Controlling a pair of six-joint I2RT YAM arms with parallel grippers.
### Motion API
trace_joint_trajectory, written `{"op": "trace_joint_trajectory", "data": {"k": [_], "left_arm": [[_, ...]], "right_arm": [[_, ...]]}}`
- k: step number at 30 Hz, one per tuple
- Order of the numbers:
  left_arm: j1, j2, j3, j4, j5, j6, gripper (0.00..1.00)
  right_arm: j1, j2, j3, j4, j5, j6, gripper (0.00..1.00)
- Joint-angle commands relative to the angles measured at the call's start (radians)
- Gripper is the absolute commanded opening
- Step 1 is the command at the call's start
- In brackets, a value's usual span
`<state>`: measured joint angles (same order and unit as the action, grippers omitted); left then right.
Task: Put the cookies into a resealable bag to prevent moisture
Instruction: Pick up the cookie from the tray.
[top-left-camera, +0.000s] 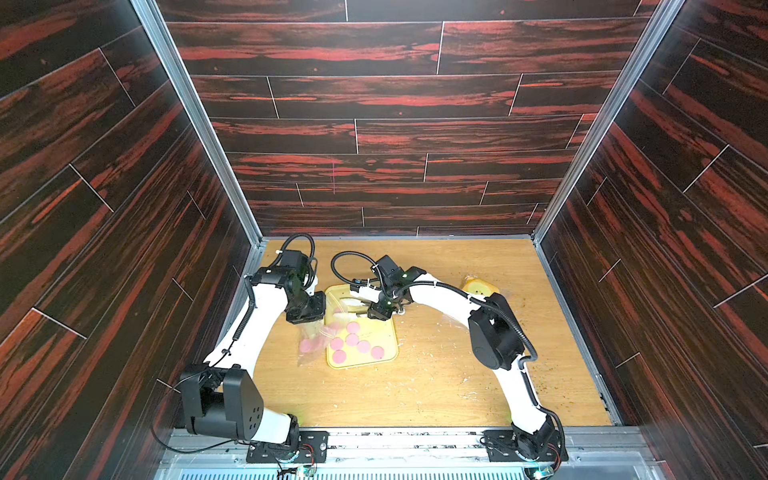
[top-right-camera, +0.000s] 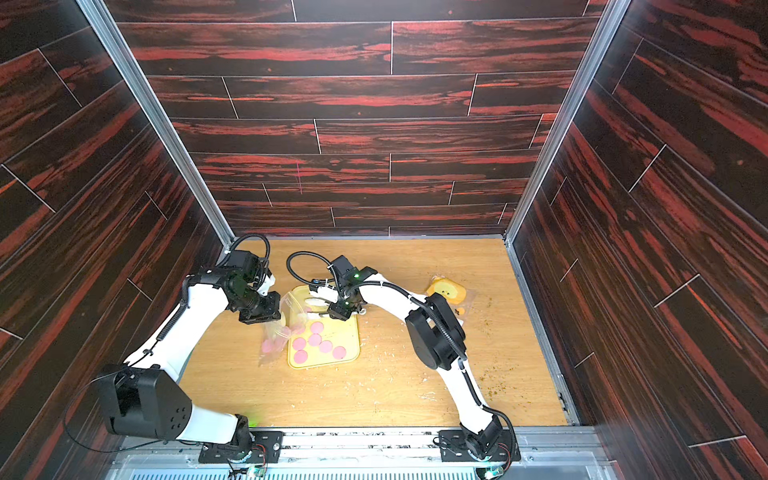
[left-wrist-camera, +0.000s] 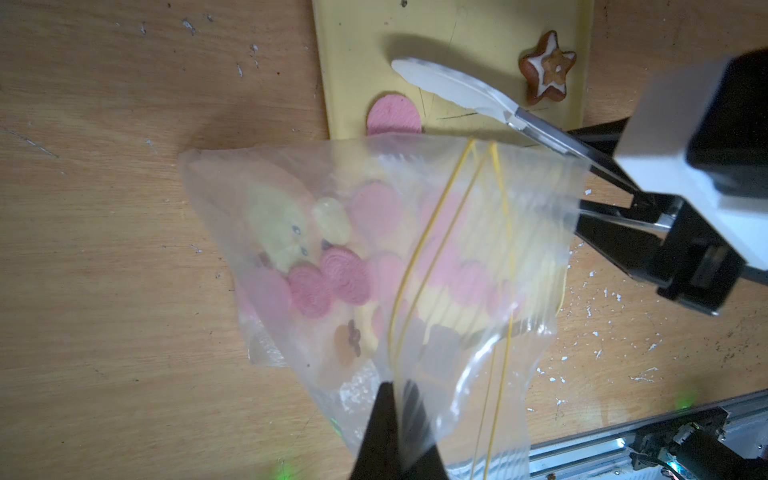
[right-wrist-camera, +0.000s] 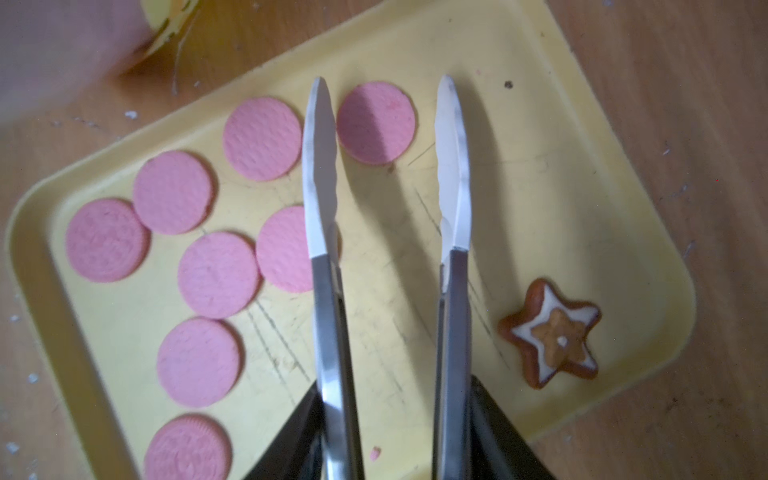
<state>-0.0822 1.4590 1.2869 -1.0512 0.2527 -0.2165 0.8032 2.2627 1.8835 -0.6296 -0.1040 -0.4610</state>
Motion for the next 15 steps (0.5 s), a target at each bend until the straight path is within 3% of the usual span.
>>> {"op": "trace_joint_trajectory", "data": {"k": [1,15], "left_arm": [[0.007,0.001,0.031,-0.030,-0.008,0.020,0.00],[0.008,0.009,0.025,-0.030,0.009,0.026,0.00]], "right_arm": [[0.017,0.054,0.026,-0.029,0.013,-0.019,0.51],[0.026,0.045,0.058,-0.067,0.067,-0.011,0.45]]}}
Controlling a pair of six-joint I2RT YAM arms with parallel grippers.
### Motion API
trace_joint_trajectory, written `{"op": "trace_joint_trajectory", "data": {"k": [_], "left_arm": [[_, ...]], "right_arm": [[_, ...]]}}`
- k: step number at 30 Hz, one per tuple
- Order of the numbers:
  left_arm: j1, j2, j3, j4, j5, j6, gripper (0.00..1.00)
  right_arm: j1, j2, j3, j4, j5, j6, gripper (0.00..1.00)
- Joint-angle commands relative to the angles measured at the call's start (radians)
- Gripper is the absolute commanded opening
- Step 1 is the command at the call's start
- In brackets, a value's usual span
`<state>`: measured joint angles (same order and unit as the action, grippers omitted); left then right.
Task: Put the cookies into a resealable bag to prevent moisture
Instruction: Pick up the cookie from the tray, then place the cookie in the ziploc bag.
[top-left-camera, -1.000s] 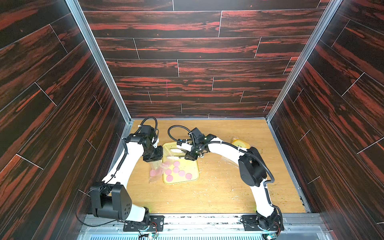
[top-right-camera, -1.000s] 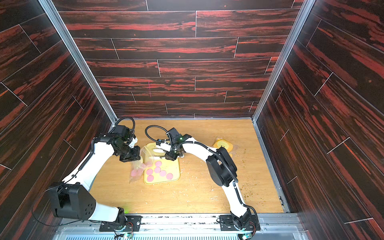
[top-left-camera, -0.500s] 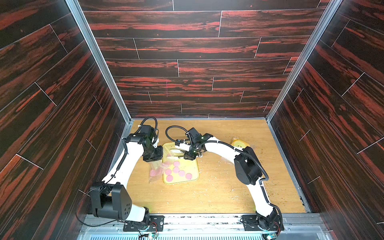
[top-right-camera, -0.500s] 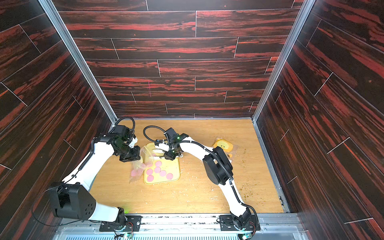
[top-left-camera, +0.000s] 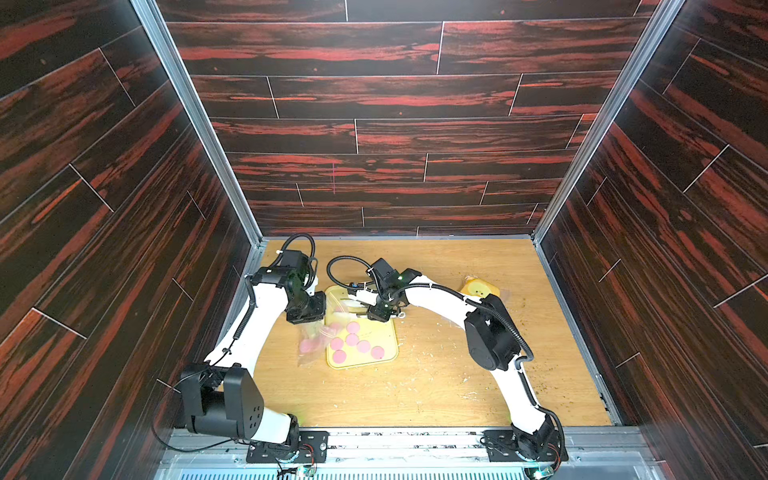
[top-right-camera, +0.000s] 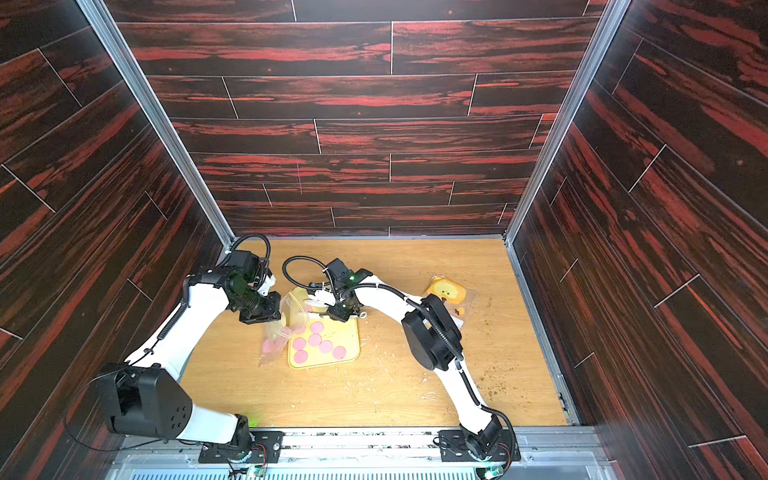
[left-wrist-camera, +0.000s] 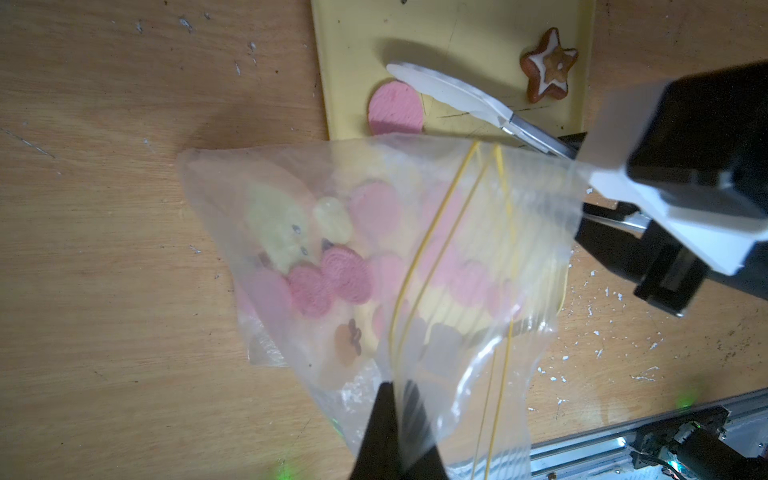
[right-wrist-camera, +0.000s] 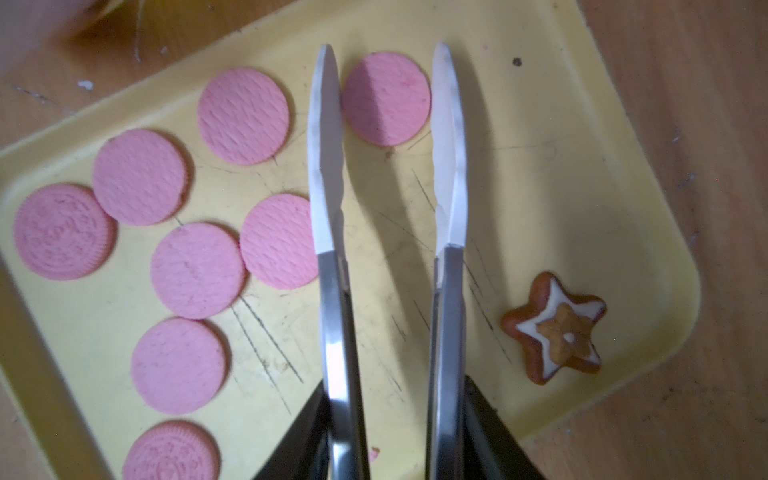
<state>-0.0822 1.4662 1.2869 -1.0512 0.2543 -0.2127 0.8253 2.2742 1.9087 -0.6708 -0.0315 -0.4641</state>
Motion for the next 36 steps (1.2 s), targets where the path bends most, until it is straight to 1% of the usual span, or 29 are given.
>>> {"op": "trace_joint_trajectory", "data": {"k": [1,7,12,18,27,29,33,36], "left_arm": [[0.007,0.002,0.023,-0.030,0.007,0.022,0.00],[0.008,-0.003,0.021,-0.030,0.007,0.024,0.00],[0.009,-0.001,0.022,-0.030,0.012,0.025,0.00],[0.009,0.000,0.022,-0.030,0.017,0.027,0.00],[0.009,0.011,0.021,-0.025,0.025,0.026,0.00],[0.009,0.015,0.022,-0.023,0.024,0.026,0.00],[0.009,0.024,0.026,-0.021,0.031,0.023,0.00],[0.009,0.026,0.031,-0.022,0.033,0.021,0.00]], "right_arm": [[0.003,0.030,0.029,-0.028,-0.004,-0.007,0.44],[-0.005,-0.010,0.001,-0.022,0.020,0.017,0.42],[-0.015,-0.101,-0.091,0.029,0.022,0.035,0.42],[-0.041,-0.247,-0.250,0.106,0.019,0.062,0.43],[-0.100,-0.494,-0.473,0.178,-0.034,0.105,0.43],[-0.102,-0.553,-0.510,0.184,-0.049,0.110,0.43],[-0.098,-0.664,-0.567,0.212,-0.157,0.132,0.43],[-0.075,-0.705,-0.582,0.245,-0.215,0.143,0.43]]}}
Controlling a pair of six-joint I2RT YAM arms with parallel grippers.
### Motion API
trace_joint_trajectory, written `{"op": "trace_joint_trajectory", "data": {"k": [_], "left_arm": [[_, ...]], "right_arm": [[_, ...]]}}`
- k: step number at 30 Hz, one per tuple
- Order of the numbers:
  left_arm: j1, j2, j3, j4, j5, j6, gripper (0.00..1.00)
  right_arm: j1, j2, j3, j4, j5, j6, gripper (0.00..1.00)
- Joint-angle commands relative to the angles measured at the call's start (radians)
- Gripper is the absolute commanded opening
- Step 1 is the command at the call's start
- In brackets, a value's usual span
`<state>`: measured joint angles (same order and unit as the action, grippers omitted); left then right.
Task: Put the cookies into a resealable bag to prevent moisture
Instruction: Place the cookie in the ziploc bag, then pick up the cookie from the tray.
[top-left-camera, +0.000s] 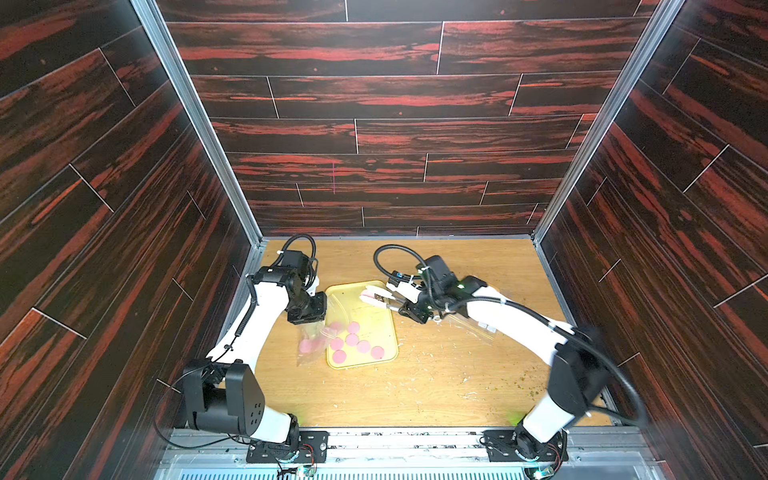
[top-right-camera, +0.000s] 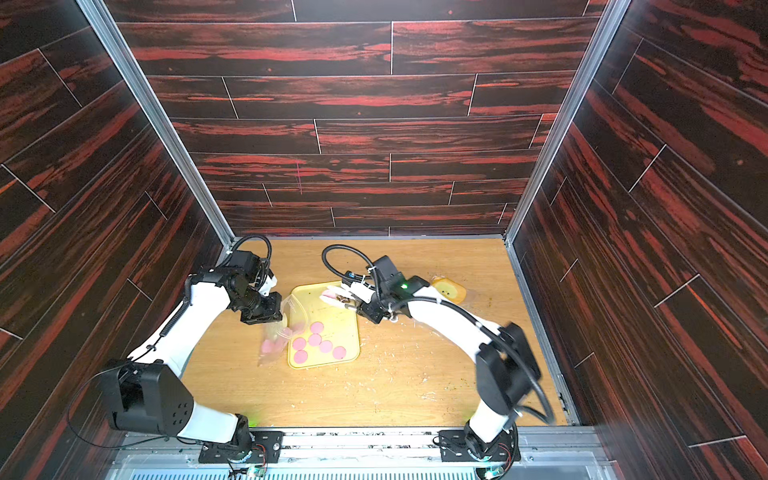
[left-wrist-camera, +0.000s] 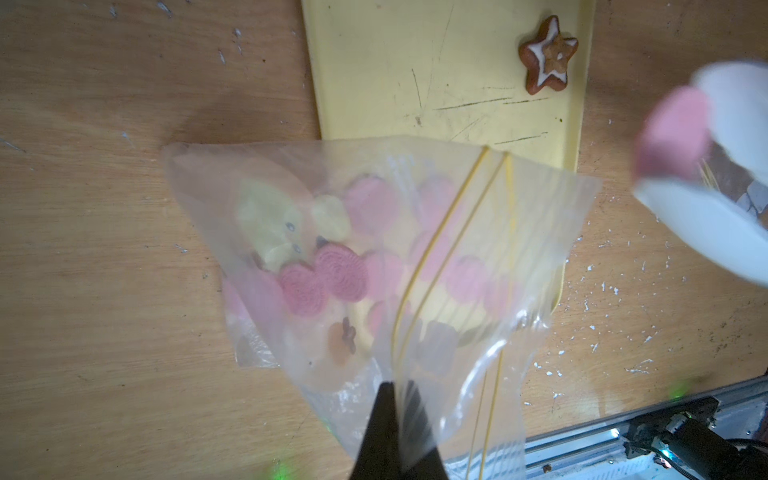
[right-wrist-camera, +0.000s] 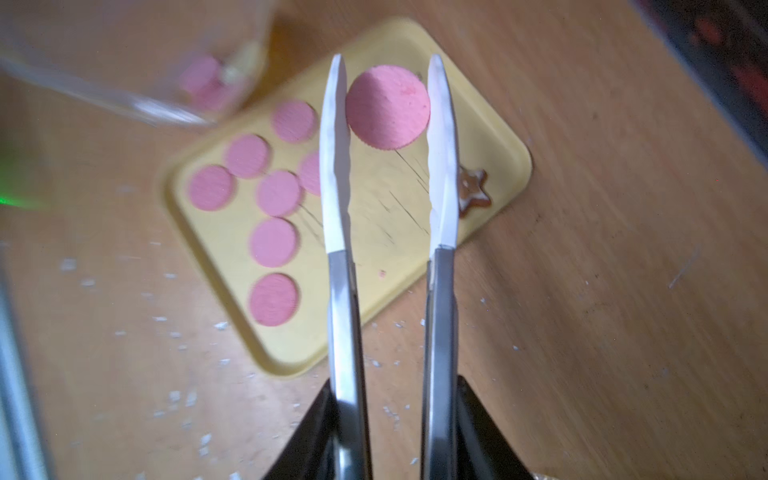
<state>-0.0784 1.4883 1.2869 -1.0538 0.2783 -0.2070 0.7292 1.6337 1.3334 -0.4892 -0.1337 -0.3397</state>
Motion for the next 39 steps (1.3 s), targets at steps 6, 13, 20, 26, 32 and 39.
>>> {"op": "trace_joint_trajectory", "data": {"k": [6,13,20,26,32,39], "left_arm": [[0.005,-0.003,0.036,-0.026,0.001,0.011,0.00],[0.005,-0.013,0.034,-0.026,-0.005,0.011,0.00],[0.005,-0.002,0.043,-0.025,-0.007,0.011,0.00],[0.005,-0.007,0.040,-0.026,-0.017,0.017,0.00],[0.006,-0.010,0.042,-0.025,-0.030,0.015,0.00],[0.006,-0.013,0.043,-0.030,-0.030,0.014,0.00]], "right_arm": [[0.102,0.006,0.046,0.055,-0.164,0.002,0.43],[0.103,0.072,0.097,0.039,-0.141,-0.002,0.50],[0.087,-0.012,0.051,0.058,-0.126,0.003,0.53],[-0.002,-0.105,-0.095,0.068,-0.021,0.008,0.51],[0.044,-0.034,-0.144,0.019,0.064,-0.018,0.50],[0.079,0.140,-0.042,-0.008,0.124,-0.067,0.50]]}}
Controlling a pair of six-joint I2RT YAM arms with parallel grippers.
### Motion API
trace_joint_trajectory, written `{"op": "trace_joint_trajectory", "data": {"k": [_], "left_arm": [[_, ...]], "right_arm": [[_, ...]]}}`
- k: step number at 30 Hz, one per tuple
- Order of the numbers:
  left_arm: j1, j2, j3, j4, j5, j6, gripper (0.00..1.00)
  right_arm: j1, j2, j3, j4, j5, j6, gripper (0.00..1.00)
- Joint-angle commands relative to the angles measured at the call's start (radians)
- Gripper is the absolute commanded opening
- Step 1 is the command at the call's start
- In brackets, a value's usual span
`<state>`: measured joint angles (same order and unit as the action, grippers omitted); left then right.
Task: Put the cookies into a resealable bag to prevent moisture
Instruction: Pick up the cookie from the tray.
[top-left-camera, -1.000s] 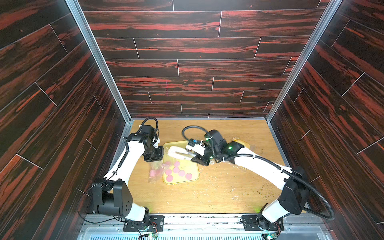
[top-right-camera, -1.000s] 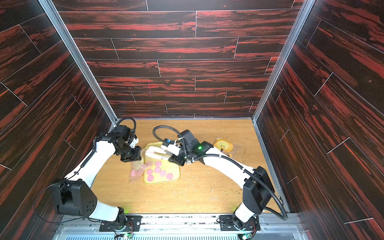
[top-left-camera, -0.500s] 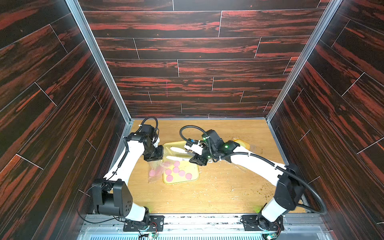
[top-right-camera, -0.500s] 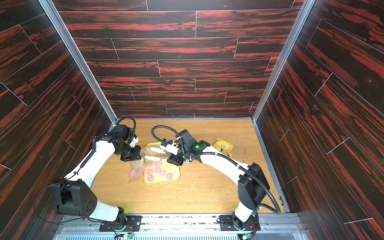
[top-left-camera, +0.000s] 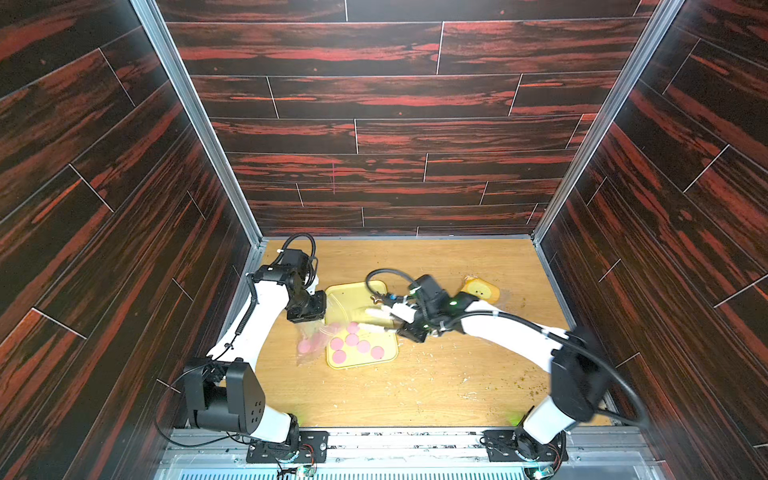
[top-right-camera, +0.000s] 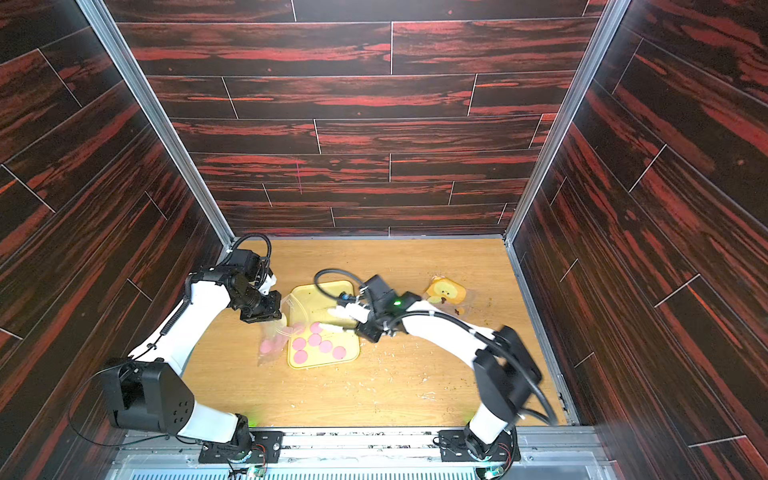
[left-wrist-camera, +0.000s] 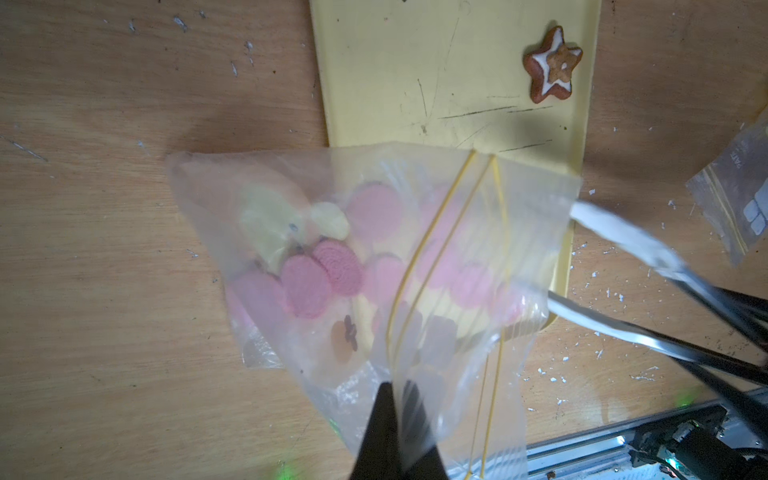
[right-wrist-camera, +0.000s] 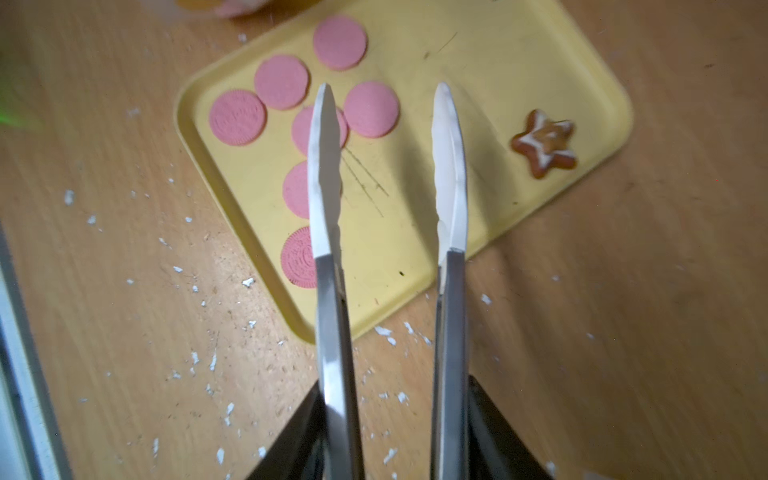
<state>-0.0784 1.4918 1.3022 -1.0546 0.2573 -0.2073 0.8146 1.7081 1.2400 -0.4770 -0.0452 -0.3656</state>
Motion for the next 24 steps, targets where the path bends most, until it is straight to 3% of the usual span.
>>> {"op": "trace_joint_trajectory", "data": {"k": [1,24], "left_arm": [[0.006,-0.020,0.026,-0.030,-0.012,0.015,0.00],[0.006,-0.021,0.005,-0.026,0.003,0.022,0.00]], "right_arm": [[-0.007,0.084,0.061,-0.028,0.043,-0.050,0.50],[0.043,0.278,0.264,-0.049,0.039,-0.105,0.50]]}}
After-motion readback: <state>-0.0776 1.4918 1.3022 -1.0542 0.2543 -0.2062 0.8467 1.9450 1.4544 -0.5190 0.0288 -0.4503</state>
